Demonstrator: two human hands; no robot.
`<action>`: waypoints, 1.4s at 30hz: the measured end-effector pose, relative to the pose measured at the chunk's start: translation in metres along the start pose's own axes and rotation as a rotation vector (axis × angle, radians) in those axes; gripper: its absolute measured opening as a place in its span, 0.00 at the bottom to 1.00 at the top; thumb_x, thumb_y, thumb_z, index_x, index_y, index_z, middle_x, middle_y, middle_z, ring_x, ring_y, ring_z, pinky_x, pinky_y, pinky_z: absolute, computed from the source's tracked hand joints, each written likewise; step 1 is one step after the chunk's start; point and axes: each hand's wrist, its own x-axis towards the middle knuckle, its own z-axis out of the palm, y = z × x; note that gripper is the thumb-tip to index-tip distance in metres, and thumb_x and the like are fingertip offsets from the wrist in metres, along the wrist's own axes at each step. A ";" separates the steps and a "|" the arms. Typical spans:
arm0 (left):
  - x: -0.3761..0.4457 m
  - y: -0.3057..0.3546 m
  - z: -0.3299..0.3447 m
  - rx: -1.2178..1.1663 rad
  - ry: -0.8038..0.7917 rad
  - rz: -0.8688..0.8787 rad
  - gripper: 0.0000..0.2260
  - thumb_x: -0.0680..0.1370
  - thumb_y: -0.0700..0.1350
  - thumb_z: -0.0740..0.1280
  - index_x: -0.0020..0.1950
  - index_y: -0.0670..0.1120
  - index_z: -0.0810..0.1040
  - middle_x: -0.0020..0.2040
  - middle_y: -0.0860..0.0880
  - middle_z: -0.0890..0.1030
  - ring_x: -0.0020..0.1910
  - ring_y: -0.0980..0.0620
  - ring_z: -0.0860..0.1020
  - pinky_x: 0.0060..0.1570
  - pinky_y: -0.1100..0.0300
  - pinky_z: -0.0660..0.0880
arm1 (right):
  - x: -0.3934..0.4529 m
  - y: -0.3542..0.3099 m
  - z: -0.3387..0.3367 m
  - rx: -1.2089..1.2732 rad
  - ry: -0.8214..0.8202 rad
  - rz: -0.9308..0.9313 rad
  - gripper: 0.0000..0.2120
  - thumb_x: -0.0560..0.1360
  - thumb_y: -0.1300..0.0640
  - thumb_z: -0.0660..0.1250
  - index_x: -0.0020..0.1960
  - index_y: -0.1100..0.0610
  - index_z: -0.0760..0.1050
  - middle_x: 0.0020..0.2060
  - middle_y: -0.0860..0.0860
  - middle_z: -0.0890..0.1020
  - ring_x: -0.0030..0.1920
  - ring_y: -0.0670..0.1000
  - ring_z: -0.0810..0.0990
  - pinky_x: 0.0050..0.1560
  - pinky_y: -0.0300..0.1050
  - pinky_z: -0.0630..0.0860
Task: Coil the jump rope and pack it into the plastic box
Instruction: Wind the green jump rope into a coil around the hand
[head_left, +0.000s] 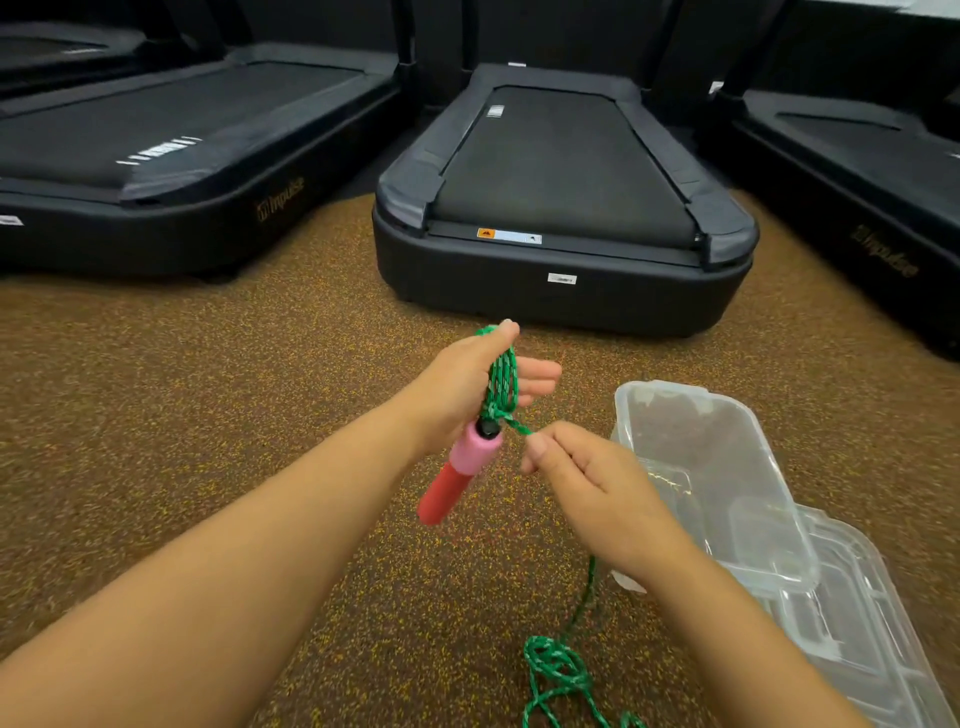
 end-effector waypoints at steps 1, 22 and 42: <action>0.000 -0.002 -0.001 0.051 -0.015 -0.016 0.14 0.83 0.52 0.51 0.61 0.48 0.70 0.54 0.38 0.83 0.53 0.42 0.82 0.60 0.50 0.75 | 0.001 -0.005 -0.005 0.022 0.010 -0.015 0.12 0.79 0.49 0.59 0.39 0.47 0.75 0.26 0.38 0.74 0.28 0.40 0.70 0.33 0.40 0.67; -0.022 0.016 -0.004 -0.086 -0.468 -0.108 0.19 0.78 0.53 0.57 0.41 0.44 0.82 0.20 0.53 0.69 0.17 0.57 0.67 0.21 0.66 0.65 | 0.021 0.014 -0.012 0.255 0.181 0.139 0.16 0.79 0.46 0.56 0.36 0.49 0.73 0.24 0.38 0.73 0.28 0.40 0.68 0.35 0.41 0.62; -0.004 0.010 -0.007 0.019 -0.053 -0.262 0.43 0.74 0.71 0.37 0.75 0.40 0.59 0.59 0.36 0.81 0.58 0.42 0.80 0.52 0.57 0.76 | 0.000 -0.014 0.007 -0.015 -0.008 0.004 0.16 0.74 0.36 0.53 0.42 0.44 0.75 0.34 0.33 0.80 0.37 0.40 0.78 0.43 0.53 0.77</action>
